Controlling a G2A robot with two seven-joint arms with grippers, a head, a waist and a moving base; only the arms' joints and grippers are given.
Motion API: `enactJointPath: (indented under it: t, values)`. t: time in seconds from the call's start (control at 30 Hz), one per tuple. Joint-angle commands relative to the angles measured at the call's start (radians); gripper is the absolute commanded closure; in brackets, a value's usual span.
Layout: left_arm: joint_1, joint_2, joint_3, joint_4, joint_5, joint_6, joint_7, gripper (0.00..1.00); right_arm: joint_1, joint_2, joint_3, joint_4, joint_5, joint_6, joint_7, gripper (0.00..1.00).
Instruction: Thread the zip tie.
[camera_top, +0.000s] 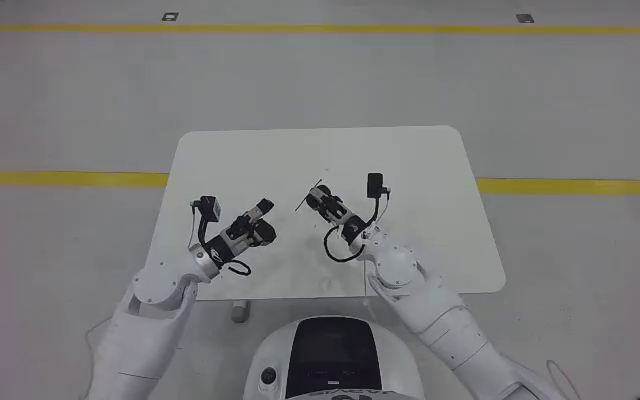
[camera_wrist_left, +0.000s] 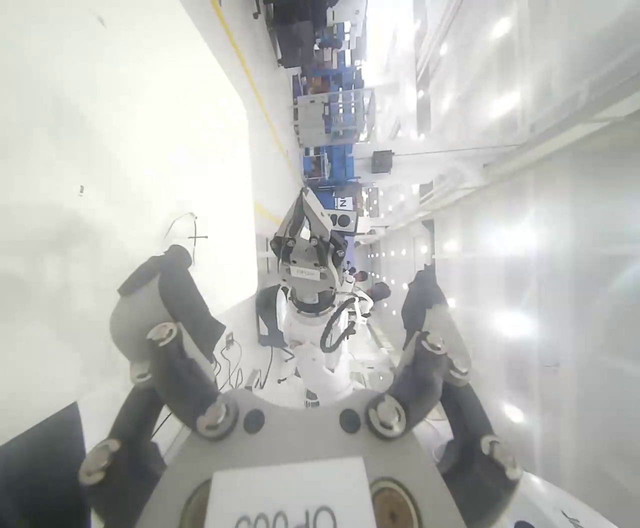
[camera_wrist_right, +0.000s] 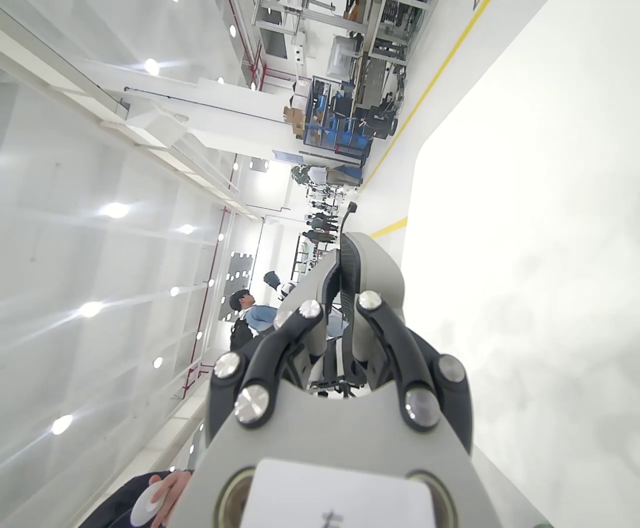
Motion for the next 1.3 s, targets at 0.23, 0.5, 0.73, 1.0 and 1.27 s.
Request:
enactJointPath:
  t: [0.23, 0.5, 0.73, 1.0, 1.27]
  values:
    - [-0.028, -0.007, 0.051, 0.05, -0.015, -0.064, 0.035, 0.0, -0.012, -0.014, -0.03, -0.003, 0.006, 0.034, -0.028, 1.0]
    - [-0.065, -0.012, 0.092, 0.083, -0.007, -0.088, 0.063, 0.0, -0.013, -0.036, -0.051, 0.017, 0.019, 0.048, -0.126, 1.0]
    - [-0.068, -0.013, 0.1, 0.083, 0.002, -0.096, 0.077, 0.0, -0.017, -0.036, -0.052, 0.011, 0.006, 0.055, -0.126, 1.0]
    - [-0.086, -0.014, 0.117, 0.103, -0.01, -0.133, 0.074, 0.0, -0.026, -0.048, -0.059, 0.008, 0.009, 0.073, -0.14, 1.0]
    - [-0.09, -0.013, 0.123, 0.103, 0.021, -0.123, 0.084, 0.0, -0.034, -0.048, -0.058, 0.0, 0.007, 0.073, -0.132, 1.0]
